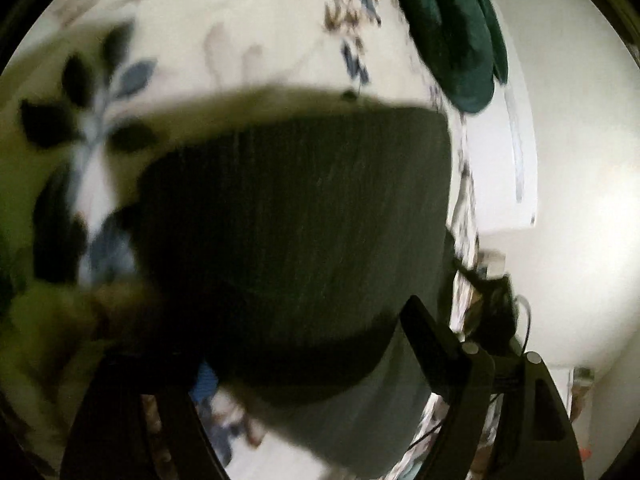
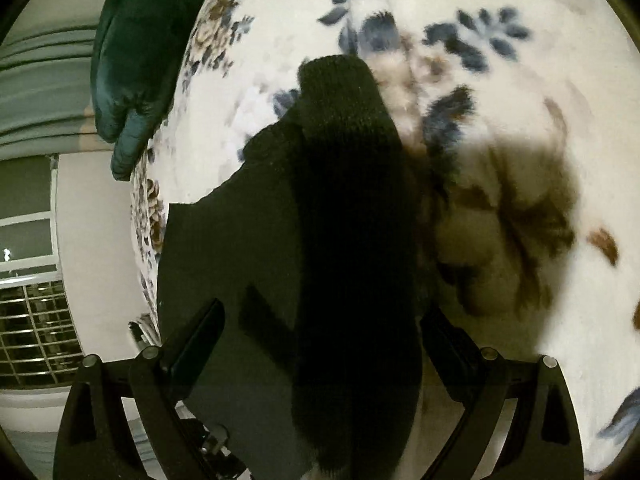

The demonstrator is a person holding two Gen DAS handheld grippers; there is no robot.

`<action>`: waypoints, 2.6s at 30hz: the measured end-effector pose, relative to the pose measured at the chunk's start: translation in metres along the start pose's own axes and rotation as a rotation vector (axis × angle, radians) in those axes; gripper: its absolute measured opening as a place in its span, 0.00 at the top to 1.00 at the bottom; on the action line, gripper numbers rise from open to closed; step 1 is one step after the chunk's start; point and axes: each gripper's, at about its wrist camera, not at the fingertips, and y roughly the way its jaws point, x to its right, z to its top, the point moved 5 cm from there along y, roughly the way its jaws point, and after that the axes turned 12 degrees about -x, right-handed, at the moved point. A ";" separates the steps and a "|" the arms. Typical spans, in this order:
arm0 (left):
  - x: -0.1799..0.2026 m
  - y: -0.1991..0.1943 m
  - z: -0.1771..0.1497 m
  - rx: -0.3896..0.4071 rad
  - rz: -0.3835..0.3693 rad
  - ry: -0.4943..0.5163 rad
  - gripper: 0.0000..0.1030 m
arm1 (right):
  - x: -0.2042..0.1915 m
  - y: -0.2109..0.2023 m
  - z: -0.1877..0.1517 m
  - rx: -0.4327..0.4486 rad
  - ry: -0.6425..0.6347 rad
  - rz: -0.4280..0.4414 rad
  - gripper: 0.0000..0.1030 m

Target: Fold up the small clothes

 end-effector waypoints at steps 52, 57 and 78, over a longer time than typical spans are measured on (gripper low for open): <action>0.030 -0.112 -0.056 -0.168 0.815 0.548 0.04 | -0.021 -0.031 -0.305 0.165 0.169 -0.381 0.29; -0.001 -0.053 -0.080 -0.249 0.900 0.597 0.04 | -0.015 -0.033 -0.284 0.172 0.154 -0.409 0.29; -0.021 -0.029 -0.046 -0.186 0.950 0.532 0.00 | -0.003 0.011 -0.246 0.128 0.124 -0.422 0.83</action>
